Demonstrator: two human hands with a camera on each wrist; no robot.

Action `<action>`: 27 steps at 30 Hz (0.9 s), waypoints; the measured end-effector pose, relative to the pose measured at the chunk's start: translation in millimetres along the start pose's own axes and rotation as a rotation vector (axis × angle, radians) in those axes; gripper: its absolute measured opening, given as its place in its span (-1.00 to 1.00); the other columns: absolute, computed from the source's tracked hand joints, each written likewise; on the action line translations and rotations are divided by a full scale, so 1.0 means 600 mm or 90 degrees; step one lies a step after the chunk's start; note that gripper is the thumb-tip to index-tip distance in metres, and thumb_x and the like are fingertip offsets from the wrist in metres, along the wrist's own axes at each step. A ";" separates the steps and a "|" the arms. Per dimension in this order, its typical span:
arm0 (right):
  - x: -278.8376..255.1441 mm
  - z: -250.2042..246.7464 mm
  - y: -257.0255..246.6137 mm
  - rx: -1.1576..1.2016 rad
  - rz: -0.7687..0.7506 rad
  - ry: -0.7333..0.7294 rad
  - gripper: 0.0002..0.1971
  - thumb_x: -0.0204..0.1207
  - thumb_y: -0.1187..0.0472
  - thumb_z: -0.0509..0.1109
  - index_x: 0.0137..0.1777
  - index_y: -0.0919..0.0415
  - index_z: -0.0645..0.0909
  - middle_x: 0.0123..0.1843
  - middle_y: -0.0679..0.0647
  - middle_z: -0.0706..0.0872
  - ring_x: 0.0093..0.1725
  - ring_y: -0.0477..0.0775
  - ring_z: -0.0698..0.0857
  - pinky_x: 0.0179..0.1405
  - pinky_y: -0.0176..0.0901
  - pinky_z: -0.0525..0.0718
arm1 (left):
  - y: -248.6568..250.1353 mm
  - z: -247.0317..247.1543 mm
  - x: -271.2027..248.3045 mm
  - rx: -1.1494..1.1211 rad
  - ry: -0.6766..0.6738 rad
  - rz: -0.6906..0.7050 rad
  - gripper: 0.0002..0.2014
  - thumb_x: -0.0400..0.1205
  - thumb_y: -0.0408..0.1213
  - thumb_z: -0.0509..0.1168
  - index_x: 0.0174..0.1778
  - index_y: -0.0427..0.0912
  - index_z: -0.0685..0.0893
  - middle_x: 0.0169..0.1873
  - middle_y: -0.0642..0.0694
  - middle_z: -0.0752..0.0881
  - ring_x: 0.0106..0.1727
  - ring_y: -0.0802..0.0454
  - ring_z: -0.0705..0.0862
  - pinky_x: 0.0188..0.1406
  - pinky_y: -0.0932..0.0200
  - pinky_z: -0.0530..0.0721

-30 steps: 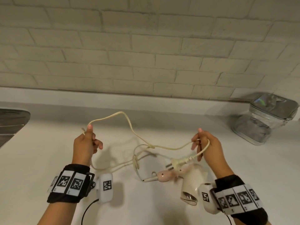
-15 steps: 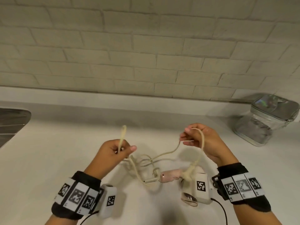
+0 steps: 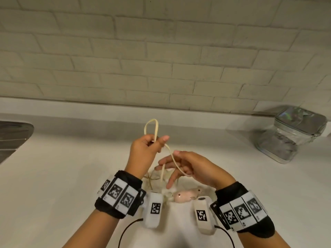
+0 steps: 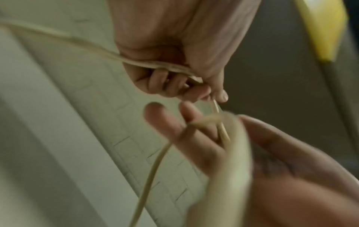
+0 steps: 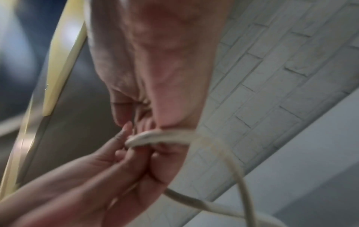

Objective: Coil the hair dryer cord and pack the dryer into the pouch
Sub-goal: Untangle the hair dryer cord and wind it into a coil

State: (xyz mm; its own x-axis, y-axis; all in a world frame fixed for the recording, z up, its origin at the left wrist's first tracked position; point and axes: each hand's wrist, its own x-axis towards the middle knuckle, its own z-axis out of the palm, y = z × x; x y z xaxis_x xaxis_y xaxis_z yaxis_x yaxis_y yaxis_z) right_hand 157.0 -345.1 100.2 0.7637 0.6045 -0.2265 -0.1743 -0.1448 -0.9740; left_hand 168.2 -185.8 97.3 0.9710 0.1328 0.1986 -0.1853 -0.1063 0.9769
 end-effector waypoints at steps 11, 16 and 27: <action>-0.006 -0.004 0.012 -0.181 -0.113 0.324 -0.59 0.33 0.36 0.54 0.15 0.06 0.59 -0.35 0.06 0.69 -0.40 -0.13 0.68 -0.27 -0.30 0.65 | 0.003 -0.041 0.034 -0.078 0.111 -0.024 -0.73 0.54 -0.15 0.34 -0.47 -0.13 0.64 -0.74 0.11 0.60 -0.63 0.29 0.48 -0.56 0.52 0.43; -0.026 -0.041 0.025 -0.627 -0.125 0.362 -0.32 0.54 0.49 0.18 0.58 -0.03 0.13 0.24 0.14 0.68 0.15 0.09 0.70 0.12 -0.09 0.64 | -0.018 -0.103 0.046 -0.201 0.178 -0.108 -0.73 0.57 -0.07 0.30 -0.40 -0.11 0.62 -0.73 0.10 0.56 -0.69 0.26 0.40 -0.70 0.46 0.37; -0.069 -0.161 0.053 -0.172 -0.006 0.626 -0.82 0.68 0.30 0.01 0.11 0.23 0.44 -0.43 0.26 0.62 -0.57 0.22 0.69 -0.55 -0.12 0.61 | -0.067 -0.258 0.053 -0.417 0.239 -0.143 -0.51 0.61 -0.18 0.08 -0.72 0.00 0.31 -0.80 0.11 0.32 -0.69 0.17 0.27 -0.67 0.36 0.28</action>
State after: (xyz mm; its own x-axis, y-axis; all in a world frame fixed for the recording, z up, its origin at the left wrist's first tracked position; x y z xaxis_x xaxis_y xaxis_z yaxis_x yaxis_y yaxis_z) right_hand 180.0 -450.2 79.3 0.9581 -0.2864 0.0047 -0.1118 -0.3892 -0.9143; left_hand 183.0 -25.0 76.7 0.9018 0.4182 -0.1092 -0.1554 0.5494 0.8210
